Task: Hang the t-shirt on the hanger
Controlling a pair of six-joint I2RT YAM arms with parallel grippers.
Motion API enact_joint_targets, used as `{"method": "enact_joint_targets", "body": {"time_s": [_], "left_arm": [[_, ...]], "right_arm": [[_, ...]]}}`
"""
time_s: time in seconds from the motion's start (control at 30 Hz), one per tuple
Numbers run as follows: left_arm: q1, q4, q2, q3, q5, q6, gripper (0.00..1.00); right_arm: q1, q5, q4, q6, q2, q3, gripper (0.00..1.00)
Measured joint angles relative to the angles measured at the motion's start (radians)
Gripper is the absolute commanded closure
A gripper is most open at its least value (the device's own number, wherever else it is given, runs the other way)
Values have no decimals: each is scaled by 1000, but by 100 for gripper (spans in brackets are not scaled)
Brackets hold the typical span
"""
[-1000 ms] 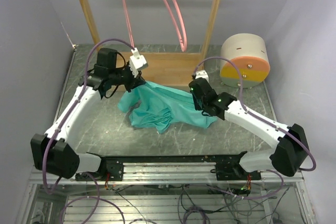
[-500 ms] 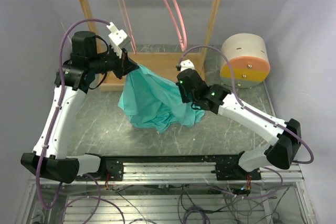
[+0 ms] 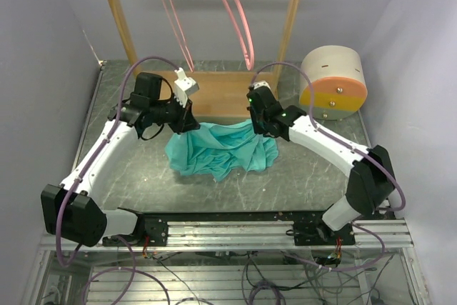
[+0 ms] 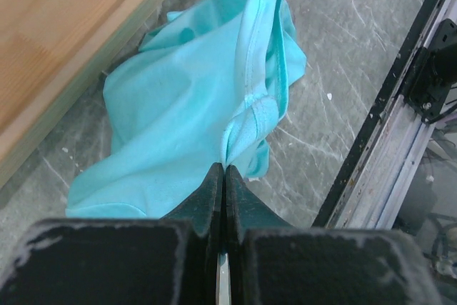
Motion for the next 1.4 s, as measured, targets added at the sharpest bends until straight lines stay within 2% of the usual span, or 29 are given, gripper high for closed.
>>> {"method": "enact_joint_targets", "body": {"time_s": [0.07,0.13,0.2,0.3,0.5,0.67,0.77,0.9,1.03,1.13,1.4], "left_arm": [[-11,39,6,-11,-13,-21,93],[-15,76,16,-19,-25,-42,93],[-16,111,28,-29,-39,-63,93],[-16,134,39,-37,-60,-80,93],[-16,164,39,-42,-76,-99,93],[-16,173,33,-76,-79,-107,93],[-16,173,31,-93,-80,-108,93],[-16,173,20,-104,-90,-106,93],[-16,173,14,-106,-95,-97,93],[-17,173,13,-112,-95,-92,93],[-23,174,13,-121,-95,-84,93]], "right_arm": [[-4,-13,1,-6,33,4,65],[-7,-26,-6,-6,49,8,52],[-9,-44,-32,-14,43,27,45],[-8,-62,-68,-17,-12,70,40],[-8,-53,-203,-10,-204,242,38],[-9,-29,-260,-13,-217,473,37],[-8,-29,-257,-21,-151,624,37],[6,-44,-199,-58,34,906,37],[42,-55,-114,-103,202,1095,37],[79,-71,-47,-135,280,1133,37],[129,-122,144,-190,391,1102,36]]}}
